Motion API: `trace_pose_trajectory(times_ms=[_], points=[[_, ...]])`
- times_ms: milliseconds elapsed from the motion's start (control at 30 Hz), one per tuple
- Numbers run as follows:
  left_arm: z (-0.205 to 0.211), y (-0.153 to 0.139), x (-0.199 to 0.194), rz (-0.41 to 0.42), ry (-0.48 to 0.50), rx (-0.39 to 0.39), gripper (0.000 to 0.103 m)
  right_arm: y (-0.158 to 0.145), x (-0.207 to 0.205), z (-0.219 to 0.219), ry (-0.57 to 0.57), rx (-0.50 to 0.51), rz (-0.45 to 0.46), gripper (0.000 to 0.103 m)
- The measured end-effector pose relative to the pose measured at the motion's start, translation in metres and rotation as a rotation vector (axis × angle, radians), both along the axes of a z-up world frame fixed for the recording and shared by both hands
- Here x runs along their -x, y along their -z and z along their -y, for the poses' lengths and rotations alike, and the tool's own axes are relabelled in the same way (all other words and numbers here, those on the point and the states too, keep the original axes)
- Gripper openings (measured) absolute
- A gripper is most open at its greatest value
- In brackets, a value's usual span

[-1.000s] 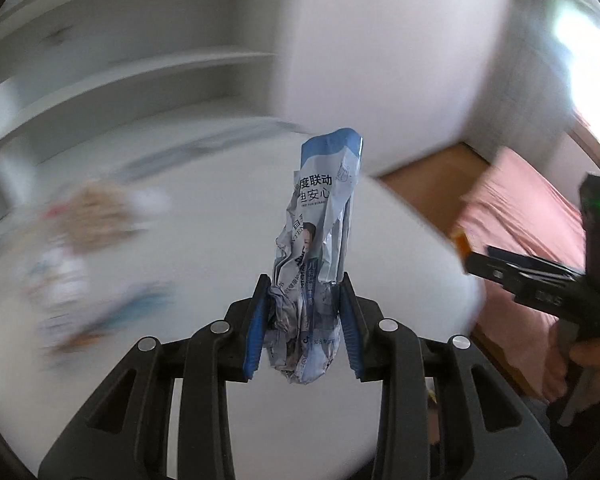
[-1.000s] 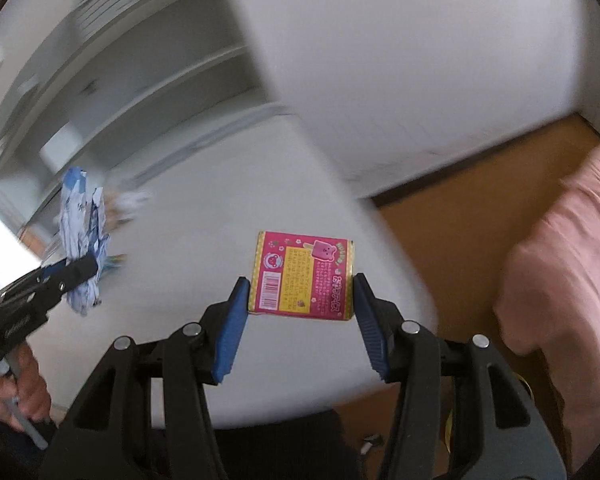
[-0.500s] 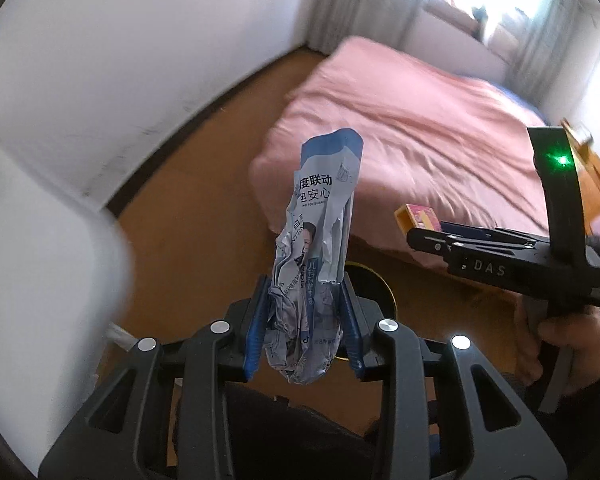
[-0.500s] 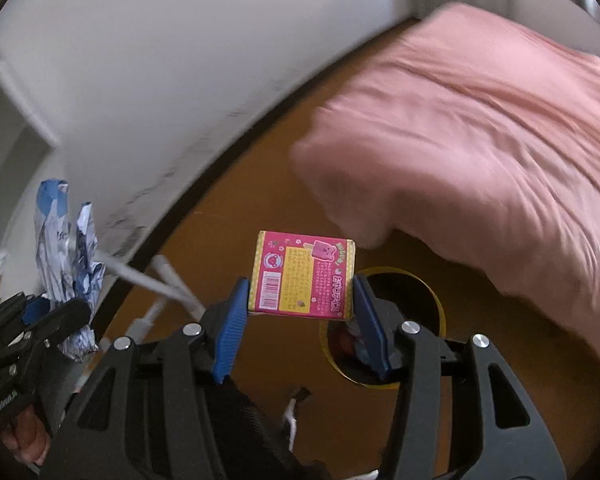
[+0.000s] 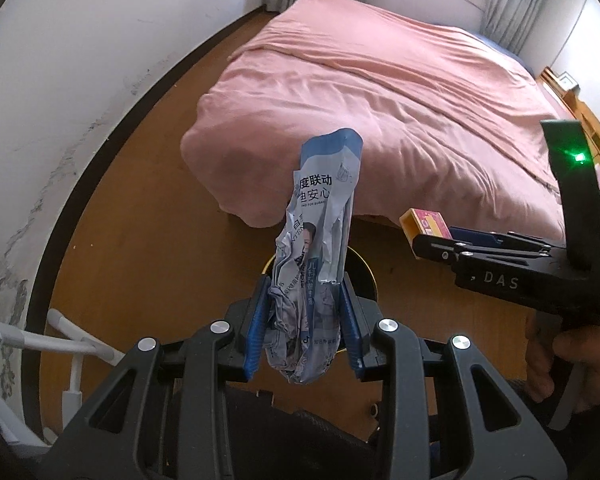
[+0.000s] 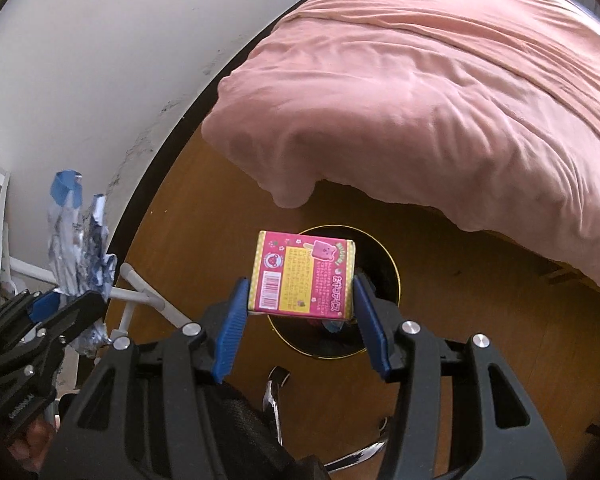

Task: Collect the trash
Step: 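Open right gripper to drop the box while left gripper drops the bag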

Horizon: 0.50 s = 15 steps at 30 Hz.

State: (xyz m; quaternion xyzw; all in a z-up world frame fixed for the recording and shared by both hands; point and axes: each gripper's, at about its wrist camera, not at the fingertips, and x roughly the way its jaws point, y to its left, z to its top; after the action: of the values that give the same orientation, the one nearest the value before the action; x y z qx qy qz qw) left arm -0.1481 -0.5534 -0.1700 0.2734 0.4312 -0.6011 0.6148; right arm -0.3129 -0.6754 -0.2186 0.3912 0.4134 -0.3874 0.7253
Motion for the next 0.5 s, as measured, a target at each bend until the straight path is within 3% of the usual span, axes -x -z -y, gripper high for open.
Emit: trace_pose_trajectory(times_ms=[100,500], points=[[0.012,0.007,0.005,0.000,0.012,-0.018,0.033,-0.001,0.007,0.004,0.019,0.000,0.014,0.063],[0.031,0.016,0.018,-0.011,0.062,-0.049,0.033,-0.011,0.024,0.016,0.133,0.045,0.053,0.067]])
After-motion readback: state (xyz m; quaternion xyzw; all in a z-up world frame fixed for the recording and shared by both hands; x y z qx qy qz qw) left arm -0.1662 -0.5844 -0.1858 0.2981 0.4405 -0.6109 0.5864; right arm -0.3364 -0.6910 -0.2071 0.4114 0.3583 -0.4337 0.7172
